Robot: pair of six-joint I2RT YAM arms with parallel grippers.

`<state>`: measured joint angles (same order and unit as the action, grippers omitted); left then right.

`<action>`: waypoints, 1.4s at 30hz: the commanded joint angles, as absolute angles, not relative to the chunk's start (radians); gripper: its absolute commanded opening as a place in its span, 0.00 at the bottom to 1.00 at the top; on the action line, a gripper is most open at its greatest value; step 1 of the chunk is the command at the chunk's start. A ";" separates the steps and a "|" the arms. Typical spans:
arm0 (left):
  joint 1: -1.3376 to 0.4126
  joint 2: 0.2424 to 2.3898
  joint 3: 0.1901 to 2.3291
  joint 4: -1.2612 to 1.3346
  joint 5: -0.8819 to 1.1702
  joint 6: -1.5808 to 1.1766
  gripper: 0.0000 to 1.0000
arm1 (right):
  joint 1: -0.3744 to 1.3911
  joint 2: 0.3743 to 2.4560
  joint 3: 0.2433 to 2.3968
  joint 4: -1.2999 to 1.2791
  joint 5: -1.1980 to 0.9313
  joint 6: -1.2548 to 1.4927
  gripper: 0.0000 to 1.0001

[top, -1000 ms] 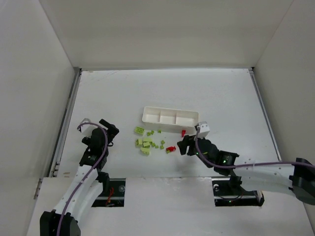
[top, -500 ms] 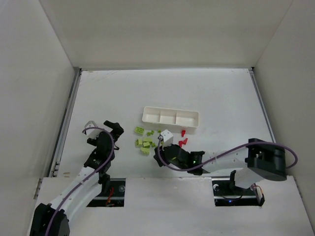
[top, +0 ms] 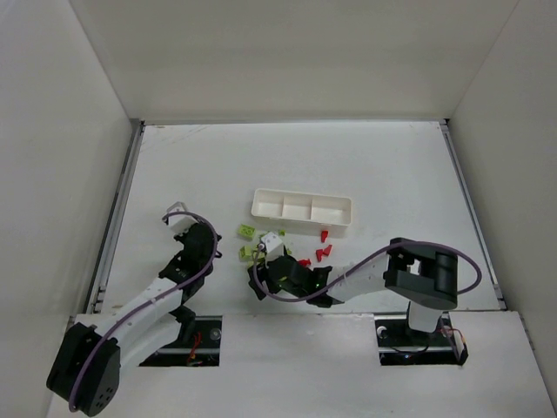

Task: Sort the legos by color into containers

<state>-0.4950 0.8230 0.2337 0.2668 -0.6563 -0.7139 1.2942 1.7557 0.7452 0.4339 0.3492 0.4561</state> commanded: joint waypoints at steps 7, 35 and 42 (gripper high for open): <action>-0.512 0.839 0.204 0.434 -0.572 -0.658 0.35 | 1.248 1.876 0.848 0.468 0.423 0.449 0.76; -0.757 0.854 0.330 0.079 -0.486 -0.620 0.40 | 0.837 1.278 0.679 0.309 0.551 0.485 0.28; -0.844 0.943 0.374 0.006 -0.479 -0.637 0.42 | 0.745 1.414 0.749 0.216 0.620 0.518 0.29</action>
